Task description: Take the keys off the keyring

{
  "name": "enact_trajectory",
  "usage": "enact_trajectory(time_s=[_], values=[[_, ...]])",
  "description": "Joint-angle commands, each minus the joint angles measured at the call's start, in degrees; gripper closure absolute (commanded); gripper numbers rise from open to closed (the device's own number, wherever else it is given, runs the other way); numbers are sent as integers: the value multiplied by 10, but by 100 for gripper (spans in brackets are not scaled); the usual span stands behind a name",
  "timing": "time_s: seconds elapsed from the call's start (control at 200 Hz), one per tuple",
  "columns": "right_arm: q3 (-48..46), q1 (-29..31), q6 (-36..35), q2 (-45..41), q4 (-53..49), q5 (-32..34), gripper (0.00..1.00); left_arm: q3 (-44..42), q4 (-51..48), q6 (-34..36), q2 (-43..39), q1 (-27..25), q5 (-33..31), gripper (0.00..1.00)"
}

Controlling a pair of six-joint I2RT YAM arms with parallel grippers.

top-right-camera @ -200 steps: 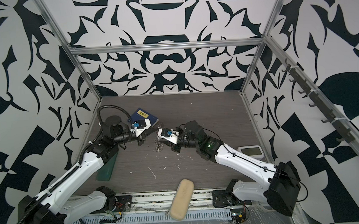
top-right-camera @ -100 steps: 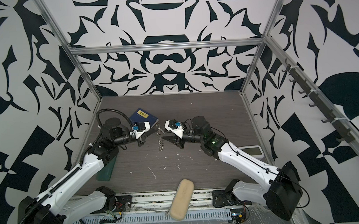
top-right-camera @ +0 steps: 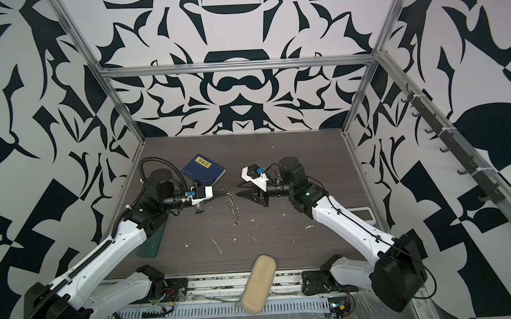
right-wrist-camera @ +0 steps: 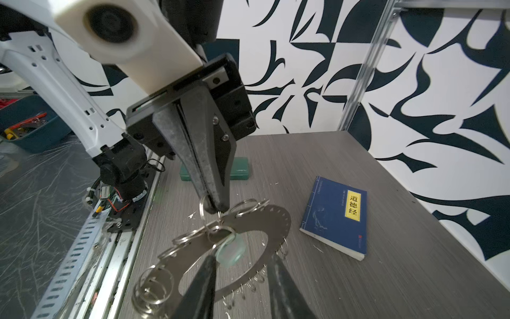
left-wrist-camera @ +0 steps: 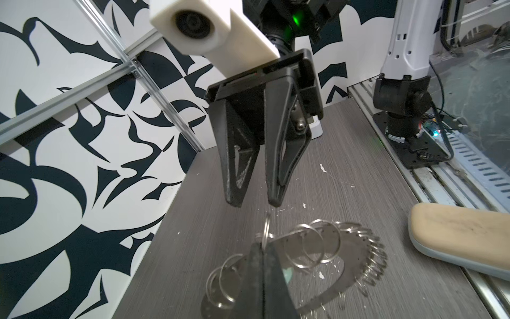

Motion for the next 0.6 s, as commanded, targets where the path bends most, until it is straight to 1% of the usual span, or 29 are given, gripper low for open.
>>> enact_trajectory(time_s=[0.0,0.21,0.595], values=[[29,-2,-23,-2,11,-39,65,12,-23,27,-12,2,28,100],[35,1,-25,13,11,-72,65,12,-26,28,-12,2,35,100],[49,21,-25,41,0,-97,65,15,-30,30,-13,1,42,100]])
